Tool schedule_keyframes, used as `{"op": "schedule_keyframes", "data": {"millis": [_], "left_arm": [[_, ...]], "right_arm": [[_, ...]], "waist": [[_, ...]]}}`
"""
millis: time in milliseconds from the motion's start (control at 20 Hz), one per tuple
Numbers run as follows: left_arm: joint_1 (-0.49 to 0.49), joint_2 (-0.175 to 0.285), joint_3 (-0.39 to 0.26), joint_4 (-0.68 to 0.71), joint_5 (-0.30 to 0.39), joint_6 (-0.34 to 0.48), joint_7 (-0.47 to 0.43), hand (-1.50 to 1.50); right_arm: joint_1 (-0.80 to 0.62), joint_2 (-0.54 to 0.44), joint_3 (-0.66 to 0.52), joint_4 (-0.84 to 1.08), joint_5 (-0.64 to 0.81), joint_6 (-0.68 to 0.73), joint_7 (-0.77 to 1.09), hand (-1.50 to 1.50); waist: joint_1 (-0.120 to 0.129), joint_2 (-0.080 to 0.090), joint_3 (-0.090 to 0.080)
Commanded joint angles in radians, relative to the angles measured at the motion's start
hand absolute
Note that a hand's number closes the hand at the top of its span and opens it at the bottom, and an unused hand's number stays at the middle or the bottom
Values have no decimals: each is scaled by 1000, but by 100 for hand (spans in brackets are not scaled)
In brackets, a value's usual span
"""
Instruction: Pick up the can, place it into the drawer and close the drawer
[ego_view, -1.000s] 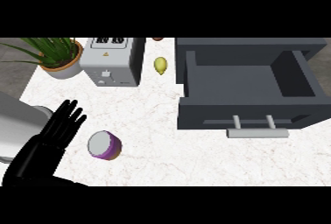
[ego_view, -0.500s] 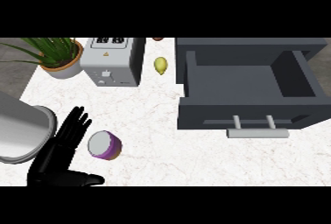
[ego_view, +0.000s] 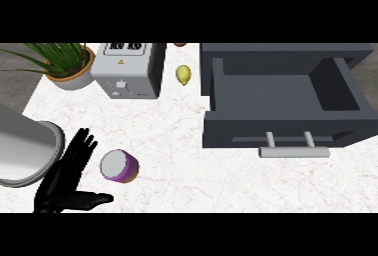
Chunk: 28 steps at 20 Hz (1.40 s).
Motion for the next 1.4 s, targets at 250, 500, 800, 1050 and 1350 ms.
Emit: {"op": "schedule_keyframes", "data": {"millis": [250, 500, 800, 1050, 1350], "left_arm": [[-89, 37, 23, 285, -43, -43, -173, -150], [-140, 34, 41, 397, -35, -32, -208, -150], [-193, 15, 28, 603, -72, -40, -360, -150], [-276, 24, 38, 725, -68, -45, -386, -150], [-317, 3, 59, 752, -5, -62, -366, 150]], "right_arm": [[-41, -39, -74, -11, -64, 10, 74, -150], [-22, 54, -21, -45, 12, 16, 51, -150], [-30, 8, -95, -28, -69, 54, 93, -150], [-84, -9, -99, 59, -24, 82, 60, -150], [-8, 53, -105, -68, -82, 94, 115, -150]], "waist": [[-1, 0, 0], [-1, 0, 0], [-2, 0, 0], [-2, 1, 0], [-4, 0, 0]]}}
